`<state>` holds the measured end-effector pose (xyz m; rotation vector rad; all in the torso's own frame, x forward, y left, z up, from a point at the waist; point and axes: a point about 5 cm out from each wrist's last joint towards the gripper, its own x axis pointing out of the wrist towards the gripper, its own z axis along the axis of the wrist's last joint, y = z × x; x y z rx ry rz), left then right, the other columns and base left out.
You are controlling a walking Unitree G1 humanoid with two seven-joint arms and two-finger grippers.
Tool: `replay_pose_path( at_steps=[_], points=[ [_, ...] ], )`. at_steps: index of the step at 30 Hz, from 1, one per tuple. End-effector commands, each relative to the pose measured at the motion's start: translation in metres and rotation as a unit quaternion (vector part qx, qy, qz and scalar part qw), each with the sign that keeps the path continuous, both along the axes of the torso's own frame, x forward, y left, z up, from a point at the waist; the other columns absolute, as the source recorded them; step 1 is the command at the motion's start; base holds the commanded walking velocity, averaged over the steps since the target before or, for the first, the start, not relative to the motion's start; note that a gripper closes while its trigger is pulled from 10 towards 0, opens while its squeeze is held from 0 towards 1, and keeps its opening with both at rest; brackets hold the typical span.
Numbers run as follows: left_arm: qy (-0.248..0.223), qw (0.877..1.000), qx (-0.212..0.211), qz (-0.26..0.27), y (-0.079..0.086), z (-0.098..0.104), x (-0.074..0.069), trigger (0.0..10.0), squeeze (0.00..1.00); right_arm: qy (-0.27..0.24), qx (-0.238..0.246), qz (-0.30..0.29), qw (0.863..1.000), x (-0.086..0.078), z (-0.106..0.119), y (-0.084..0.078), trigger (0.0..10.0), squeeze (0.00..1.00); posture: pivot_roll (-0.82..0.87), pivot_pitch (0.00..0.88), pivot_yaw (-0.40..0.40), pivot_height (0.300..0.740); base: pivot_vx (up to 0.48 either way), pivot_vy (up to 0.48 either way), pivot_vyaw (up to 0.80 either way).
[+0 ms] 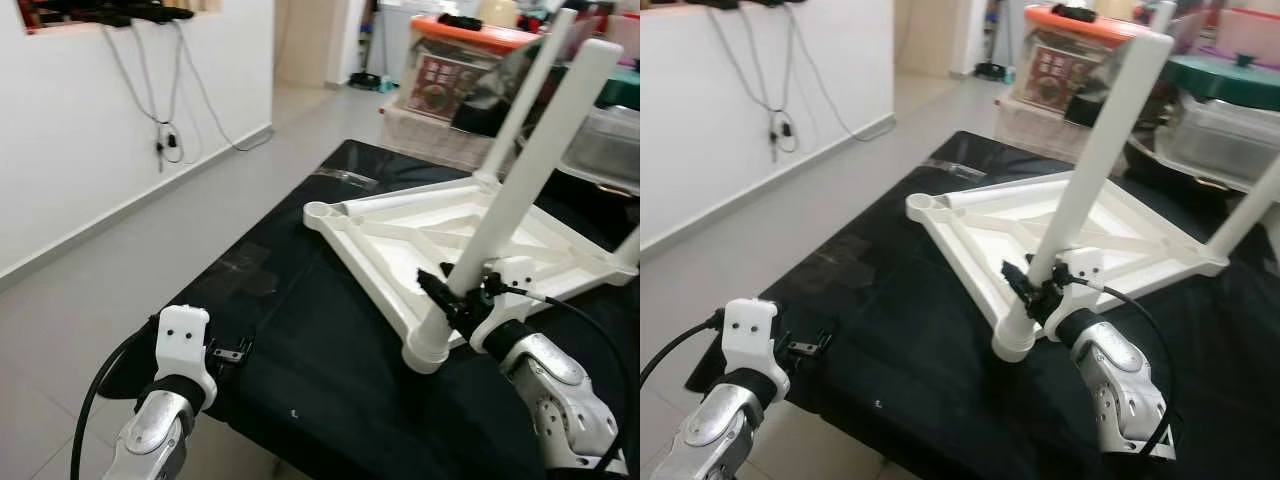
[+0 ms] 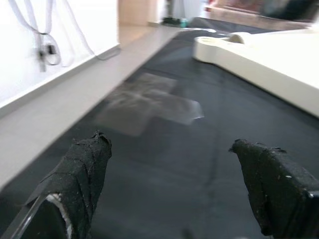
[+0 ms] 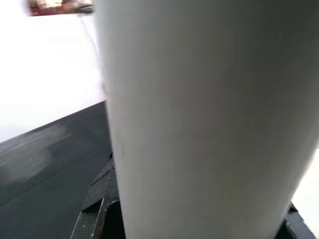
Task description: Building children table
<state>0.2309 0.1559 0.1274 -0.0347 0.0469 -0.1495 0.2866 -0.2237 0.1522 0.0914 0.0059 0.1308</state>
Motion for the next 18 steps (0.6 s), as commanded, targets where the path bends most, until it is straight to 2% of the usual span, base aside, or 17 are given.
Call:
replay_pose_path(
  at_steps=[1, 2, 3, 4, 5, 6, 7, 8, 9, 10, 11, 12, 15, 16, 17, 18],
  points=[
    [0.004, 1.000, -0.004, -0.003, -0.002, -0.001, 0.000, 10.0, 0.00, 0.026, -0.015, -0.110, 0.994, -0.007, -0.006, -0.029, 0.0, 0.00, 0.18, 0.000, -0.117, 0.740, 0.000, 0.000, 0.00],
    [0.004, 1.000, -0.003, -0.003, -0.002, -0.001, -0.001, 10.0, 0.00, 0.035, -0.012, -0.159, 0.987, -0.010, -0.008, -0.035, 0.0, 0.00, 0.18, 0.000, -0.117, 0.740, 0.000, 0.000, 0.00],
    [0.004, 1.000, -0.002, -0.002, -0.002, -0.001, -0.001, 10.0, 0.00, 0.056, 0.005, -0.243, 0.969, -0.020, -0.013, -0.045, 0.0, 0.00, 0.18, 0.000, -0.121, 0.740, 0.000, 0.000, 0.00],
    [0.004, 1.000, -0.002, -0.002, -0.002, -0.001, -0.001, 10.0, 0.00, 0.056, 0.005, -0.243, 0.969, -0.020, -0.013, -0.045, 0.0, 0.00, 0.18, 0.000, -0.121, 0.740, 0.000, 0.000, 0.00],
    [0.004, 1.000, -0.001, -0.002, -0.002, 0.000, -0.001, 10.0, 0.00, 0.079, -0.005, -0.336, 0.938, -0.039, -0.021, -0.054, 0.0, 0.00, 0.18, 0.000, -0.123, 0.740, 0.000, 0.000, 0.00],
    [0.004, 1.000, -0.001, -0.002, -0.002, 0.000, -0.001, 10.0, 0.00, 0.079, -0.005, -0.336, 0.938, -0.039, -0.021, -0.054, 0.0, 0.00, 0.18, 0.000, -0.123, 0.740, 0.000, 0.000, 0.00],
    [0.001, 1.000, 0.002, -0.004, -0.002, 0.004, -0.002, 10.0, 0.00, 0.107, -0.029, -0.419, 0.901, -0.076, -0.030, -0.045, 0.0, 0.00, 0.18, 0.000, -0.121, 0.740, 0.000, 0.000, 0.00],
    [0.000, 1.000, 0.003, -0.005, -0.001, 0.005, -0.003, 10.0, 0.00, 0.108, -0.038, -0.424, 0.898, -0.085, -0.030, -0.038, 0.0, 0.00, 0.18, 0.000, -0.121, 0.740, 0.000, 0.000, 0.00],
    [0.000, 1.000, 0.004, -0.006, -0.001, 0.005, -0.003, 10.0, 0.00, 0.111, -0.039, -0.410, 0.904, -0.088, -0.030, -0.030, 3.2, 0.00, 0.17, 0.000, -0.115, 0.740, 0.000, 0.000, 0.00],
    [0.001, 1.000, 0.005, -0.006, -0.001, 0.005, -0.003, 10.0, 0.00, 0.114, -0.040, -0.394, 0.911, -0.087, -0.030, -0.024, 9.2, 0.00, 0.17, 0.000, -0.115, 0.740, 0.000, 0.000, 0.00],
    [0.001, 1.000, 0.005, -0.006, -0.001, 0.005, -0.003, 10.0, 0.00, 0.114, -0.040, -0.394, 0.911, -0.087, -0.030, -0.024, 9.2, 0.00, 0.17, 0.000, -0.115, 0.740, 0.000, 0.000, 0.00],
    [0.001, 1.000, 0.005, -0.006, -0.001, 0.005, -0.003, 10.0, 0.00, 0.117, -0.039, -0.384, 0.915, -0.087, -0.029, -0.020, 10.0, 0.00, 0.17, 0.000, -0.115, 0.740, 0.000, 0.000, 0.00],
    [0.001, 1.000, 0.005, -0.007, -0.001, 0.006, -0.002, 10.0, 0.00, 0.108, -0.049, -0.368, 0.922, -0.084, -0.025, -0.015, 10.0, 0.00, 0.17, 0.000, -0.109, 0.740, 0.000, 0.000, 0.00],
    [0.000, 1.000, 0.005, -0.009, -0.002, 0.006, -0.002, 10.0, 0.00, 0.079, -0.041, -0.354, 0.931, -0.080, -0.018, -0.010, 10.0, 0.00, 0.16, 0.000, -0.105, 0.740, 0.000, 0.000, 0.00],
    [0.000, 1.000, 0.005, -0.009, -0.002, 0.006, -0.002, 10.0, 0.00, 0.079, -0.041, -0.354, 0.931, -0.080, -0.018, -0.010, 10.0, 0.00, 0.16, 0.000, -0.105, 0.740, 0.000, 0.000, 0.00],
    [0.000, 1.000, 0.006, -0.010, -0.002, 0.007, -0.001, 10.0, 0.00, 0.058, -0.033, -0.337, 0.939, -0.074, -0.012, -0.007, 10.0, 1.00, 0.17, 0.000, -0.108, 0.740, 0.000, 0.000, 0.00]
  ],
)
